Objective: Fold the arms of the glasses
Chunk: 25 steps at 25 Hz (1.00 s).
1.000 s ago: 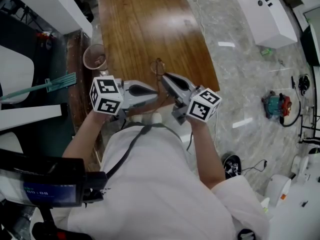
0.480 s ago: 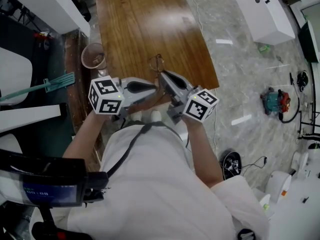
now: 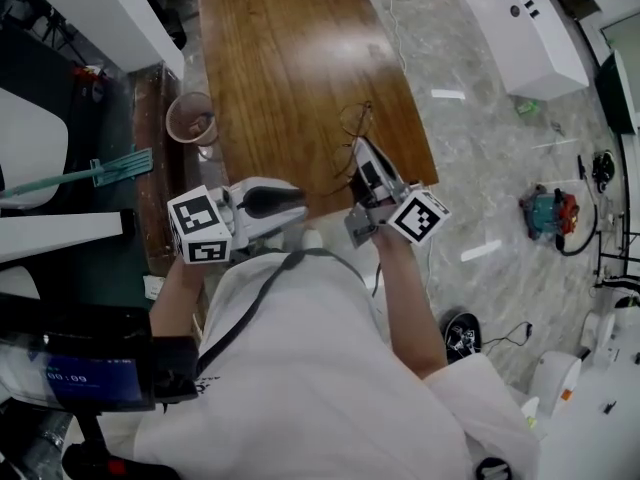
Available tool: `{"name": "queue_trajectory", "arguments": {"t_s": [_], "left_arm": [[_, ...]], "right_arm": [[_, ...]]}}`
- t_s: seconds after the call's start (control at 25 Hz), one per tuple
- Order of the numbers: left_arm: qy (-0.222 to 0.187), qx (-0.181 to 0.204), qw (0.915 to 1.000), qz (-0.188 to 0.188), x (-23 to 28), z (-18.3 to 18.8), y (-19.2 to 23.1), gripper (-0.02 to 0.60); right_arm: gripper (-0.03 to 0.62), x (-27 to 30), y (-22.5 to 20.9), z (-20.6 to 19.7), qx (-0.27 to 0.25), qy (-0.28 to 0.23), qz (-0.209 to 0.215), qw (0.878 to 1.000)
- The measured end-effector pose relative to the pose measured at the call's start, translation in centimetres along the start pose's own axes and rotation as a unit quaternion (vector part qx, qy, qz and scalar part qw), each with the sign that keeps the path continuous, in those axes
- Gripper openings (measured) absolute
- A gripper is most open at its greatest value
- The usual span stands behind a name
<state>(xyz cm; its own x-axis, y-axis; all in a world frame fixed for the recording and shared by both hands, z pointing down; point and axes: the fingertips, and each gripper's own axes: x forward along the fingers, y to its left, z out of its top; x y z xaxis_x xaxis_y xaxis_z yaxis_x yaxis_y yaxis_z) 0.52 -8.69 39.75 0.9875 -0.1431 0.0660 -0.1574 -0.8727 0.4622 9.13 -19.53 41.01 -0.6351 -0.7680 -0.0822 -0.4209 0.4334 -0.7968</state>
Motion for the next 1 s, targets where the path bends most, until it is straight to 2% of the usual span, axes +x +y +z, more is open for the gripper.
{"name": "queue_trajectory", "arguments": {"t_s": [0.2, 0.24, 0.28, 0.32, 0.44, 0.68, 0.84, 1.0], "left_arm": [[-0.025, 0.027, 0.9993, -0.001, 1.8, 1.6, -1.0, 0.129], [-0.028, 0.029, 0.9992, 0.002, 1.9, 1.8, -0.9, 0.126], [-0.033, 0.026, 0.9991, 0.006, 1.9, 2.0, -0.7, 0.084], [-0.04, 0.02, 0.999, 0.009, 1.8, 2.3, -0.5, 0.058], [-0.052, -0.001, 0.9985, 0.017, 1.3, 3.0, 0.4, 0.041], [-0.05, -0.044, 0.9975, 0.026, 1.6, 3.6, 2.2, 0.023], [-0.039, -0.042, 0.9957, 0.072, 2.2, 3.0, 3.8, 0.046], [-0.039, -0.04, 0.9908, 0.123, 2.2, 2.3, 4.5, 0.065]], "right_arm": [[0.031, 0.8, 0.7, -0.7, -0.016, -0.005, -0.005, 1.0], [0.031, 0.8, 0.7, -0.9, -0.019, -0.005, -0.006, 1.0], [0.031, 0.8, 0.8, -1.0, -0.019, -0.005, -0.005, 1.0], [0.031, 0.8, 0.9, -1.2, -0.016, -0.003, -0.001, 1.0], [0.031, 0.6, 1.3, -1.9, -0.015, 0.019, 0.02, 1.0], [0.031, 1.1, 3.7, -4.6, -0.089, 0.096, 0.074, 0.989], [0.031, 1.1, 3.7, -5.7, -0.107, 0.113, 0.08, 0.985], [0.031, 1.1, 2.8, -5.7, -0.133, 0.11, 0.057, 0.983]]}}
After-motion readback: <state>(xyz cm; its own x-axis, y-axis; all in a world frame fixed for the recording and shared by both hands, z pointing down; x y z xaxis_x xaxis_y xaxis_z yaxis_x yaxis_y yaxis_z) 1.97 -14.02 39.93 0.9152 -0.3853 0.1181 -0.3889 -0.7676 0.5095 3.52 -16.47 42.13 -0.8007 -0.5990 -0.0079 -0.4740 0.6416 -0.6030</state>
